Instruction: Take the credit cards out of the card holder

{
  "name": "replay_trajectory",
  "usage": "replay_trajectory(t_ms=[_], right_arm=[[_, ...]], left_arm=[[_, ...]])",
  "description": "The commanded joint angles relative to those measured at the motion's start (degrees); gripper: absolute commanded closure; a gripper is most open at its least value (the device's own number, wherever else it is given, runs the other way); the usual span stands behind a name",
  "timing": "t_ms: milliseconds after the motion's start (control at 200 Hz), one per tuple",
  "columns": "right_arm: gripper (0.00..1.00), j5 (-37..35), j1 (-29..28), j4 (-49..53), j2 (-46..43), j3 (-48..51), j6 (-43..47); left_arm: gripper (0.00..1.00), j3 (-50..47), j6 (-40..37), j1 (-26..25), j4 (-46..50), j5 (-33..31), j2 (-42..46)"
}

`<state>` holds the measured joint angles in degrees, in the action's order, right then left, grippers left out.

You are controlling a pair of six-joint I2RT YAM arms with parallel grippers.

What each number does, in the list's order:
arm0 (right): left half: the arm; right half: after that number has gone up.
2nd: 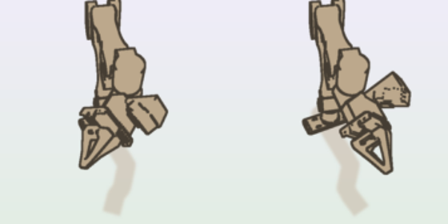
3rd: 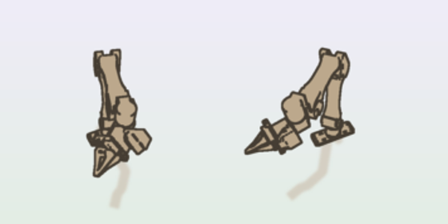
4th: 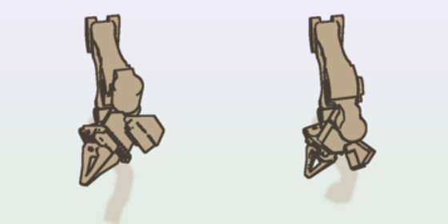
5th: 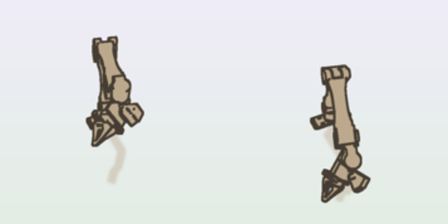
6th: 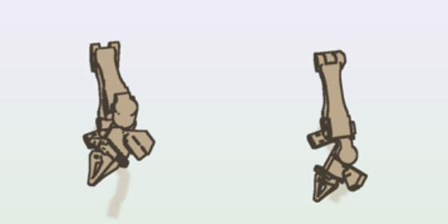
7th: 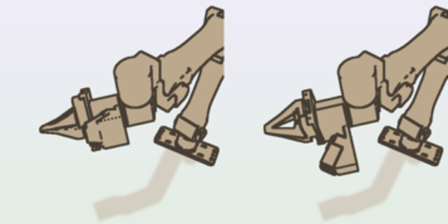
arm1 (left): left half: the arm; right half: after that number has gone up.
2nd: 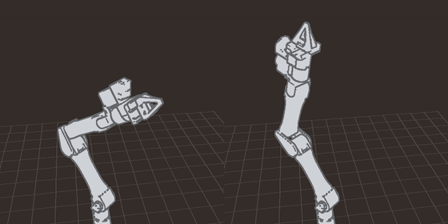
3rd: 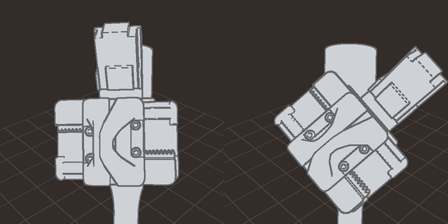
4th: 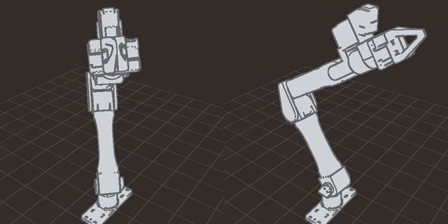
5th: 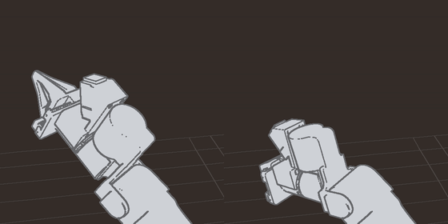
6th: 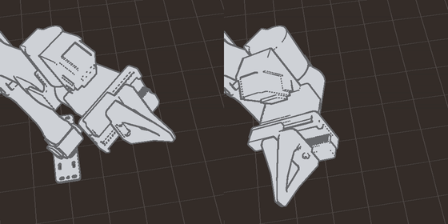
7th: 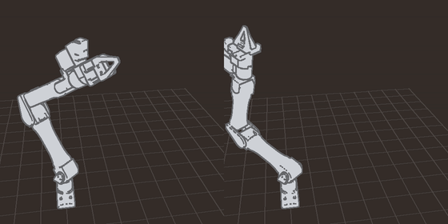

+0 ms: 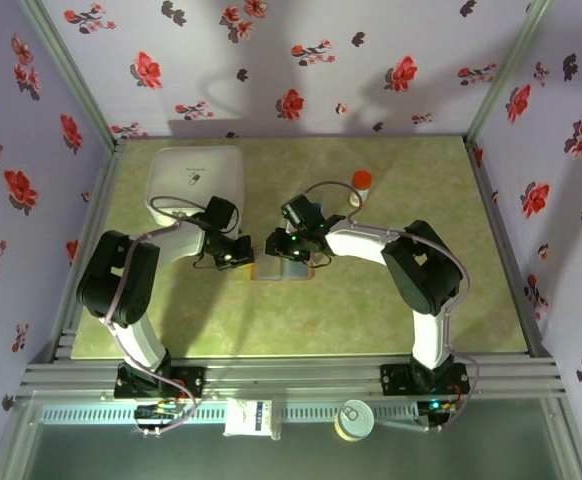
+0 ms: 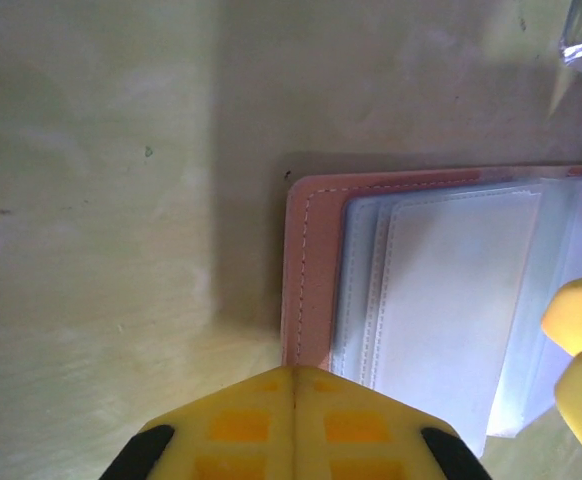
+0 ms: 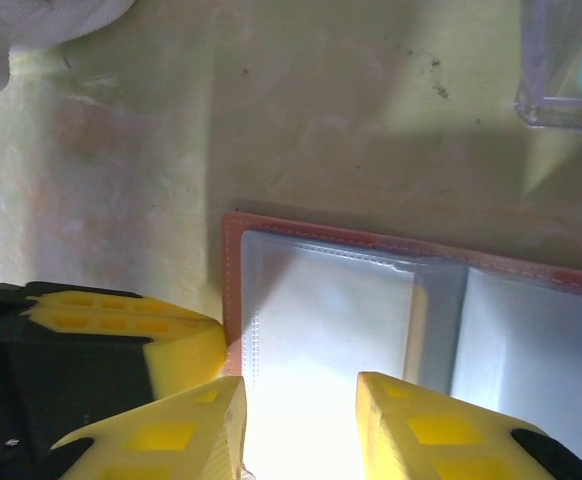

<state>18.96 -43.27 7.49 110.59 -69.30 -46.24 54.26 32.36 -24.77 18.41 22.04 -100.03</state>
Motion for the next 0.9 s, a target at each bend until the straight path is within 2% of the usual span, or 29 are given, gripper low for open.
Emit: replay_trajectory(t_ms=[0, 175, 600, 895], right_arm=[[0.66, 2.2, -0.8, -1.0, 2.2, 0.5, -1.6], [0.69, 1.6, -1.3, 1.0, 3.5, -0.5, -1.4], [0.69, -5.9, -1.4, 9.7, 1.2, -1.8, 2.2], [0.69, -6.3, -1.2, 9.2, 0.1, -0.6, 3.5]], left_arm=[[0.95, -1.5, -1.2, 0.4, -0.6, -0.3, -1.3], [0.95, -2.3, -1.2, 0.4, -1.0, -0.3, -1.1], [0.95, -1.9, -1.2, 0.4, -0.4, -0.5, -1.0], [0.95, -1.1, -1.5, 0.5, 1.3, -0.7, 1.1]])
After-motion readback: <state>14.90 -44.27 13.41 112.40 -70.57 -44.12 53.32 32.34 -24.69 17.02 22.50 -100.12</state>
